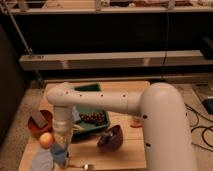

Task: Stack cups into tray

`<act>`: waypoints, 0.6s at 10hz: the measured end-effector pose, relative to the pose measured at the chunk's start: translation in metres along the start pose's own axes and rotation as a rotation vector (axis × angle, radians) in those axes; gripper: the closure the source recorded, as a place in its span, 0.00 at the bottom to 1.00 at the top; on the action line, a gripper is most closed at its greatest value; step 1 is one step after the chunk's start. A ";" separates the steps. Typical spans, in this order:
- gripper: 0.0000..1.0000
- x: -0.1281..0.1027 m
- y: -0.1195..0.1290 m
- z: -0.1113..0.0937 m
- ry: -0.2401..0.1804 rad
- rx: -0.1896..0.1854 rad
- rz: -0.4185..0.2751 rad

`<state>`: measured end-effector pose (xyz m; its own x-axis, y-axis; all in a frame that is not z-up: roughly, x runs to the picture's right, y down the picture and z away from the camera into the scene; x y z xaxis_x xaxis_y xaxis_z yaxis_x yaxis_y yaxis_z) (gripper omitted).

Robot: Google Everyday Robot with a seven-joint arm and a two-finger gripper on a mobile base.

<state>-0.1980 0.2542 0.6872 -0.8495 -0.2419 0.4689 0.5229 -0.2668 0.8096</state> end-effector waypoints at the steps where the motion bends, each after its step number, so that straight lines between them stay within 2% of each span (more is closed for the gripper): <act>1: 0.46 0.000 0.000 0.000 -0.003 -0.006 0.002; 3: 0.25 -0.002 0.001 0.000 -0.001 -0.022 0.014; 4: 0.21 -0.002 0.001 -0.001 0.004 -0.029 0.018; 6: 0.20 -0.002 0.001 -0.002 0.028 -0.037 0.027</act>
<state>-0.1955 0.2526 0.6863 -0.8327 -0.2757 0.4802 0.5487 -0.2944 0.7825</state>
